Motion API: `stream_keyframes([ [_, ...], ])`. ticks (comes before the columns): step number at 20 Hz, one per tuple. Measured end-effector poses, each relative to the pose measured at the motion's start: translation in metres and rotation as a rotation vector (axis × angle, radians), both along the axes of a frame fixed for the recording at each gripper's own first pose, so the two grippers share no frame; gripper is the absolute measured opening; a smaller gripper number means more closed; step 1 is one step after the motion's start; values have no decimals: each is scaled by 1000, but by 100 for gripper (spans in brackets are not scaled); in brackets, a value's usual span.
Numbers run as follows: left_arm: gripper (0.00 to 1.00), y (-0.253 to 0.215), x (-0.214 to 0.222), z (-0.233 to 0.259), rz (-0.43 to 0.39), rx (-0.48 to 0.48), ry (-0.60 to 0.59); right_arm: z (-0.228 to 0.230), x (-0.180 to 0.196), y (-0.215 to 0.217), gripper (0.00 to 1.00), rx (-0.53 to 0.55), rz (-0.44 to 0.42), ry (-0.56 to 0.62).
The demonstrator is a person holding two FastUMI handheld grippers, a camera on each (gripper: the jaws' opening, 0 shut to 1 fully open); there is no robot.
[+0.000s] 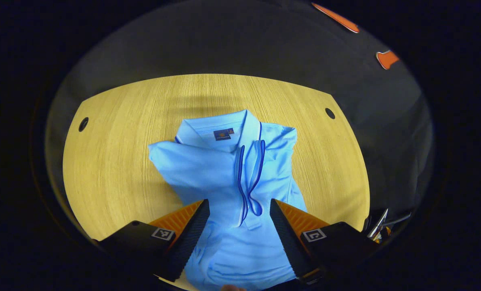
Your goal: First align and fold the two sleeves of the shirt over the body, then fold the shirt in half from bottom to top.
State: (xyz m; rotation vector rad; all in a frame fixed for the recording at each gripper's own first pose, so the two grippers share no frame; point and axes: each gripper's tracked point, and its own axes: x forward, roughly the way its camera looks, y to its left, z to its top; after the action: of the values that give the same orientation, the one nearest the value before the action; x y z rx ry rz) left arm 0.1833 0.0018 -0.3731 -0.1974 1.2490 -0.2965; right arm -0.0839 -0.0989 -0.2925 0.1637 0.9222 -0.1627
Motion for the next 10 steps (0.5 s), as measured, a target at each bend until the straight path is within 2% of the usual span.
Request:
stream_keyframes([
  [4, 100, 29, -45, 16, -46, 59, -63, -19, -3, 23, 96, 42, 73, 52],
  [7, 99, 46, -81, 27, -22, 47, -98, -34, -9, 46, 96, 82, 135, 92],
  [10, 99, 66, -108, 26, 0, 81, -130, -48, -17, 64, 96, 105, 184, 128],
])
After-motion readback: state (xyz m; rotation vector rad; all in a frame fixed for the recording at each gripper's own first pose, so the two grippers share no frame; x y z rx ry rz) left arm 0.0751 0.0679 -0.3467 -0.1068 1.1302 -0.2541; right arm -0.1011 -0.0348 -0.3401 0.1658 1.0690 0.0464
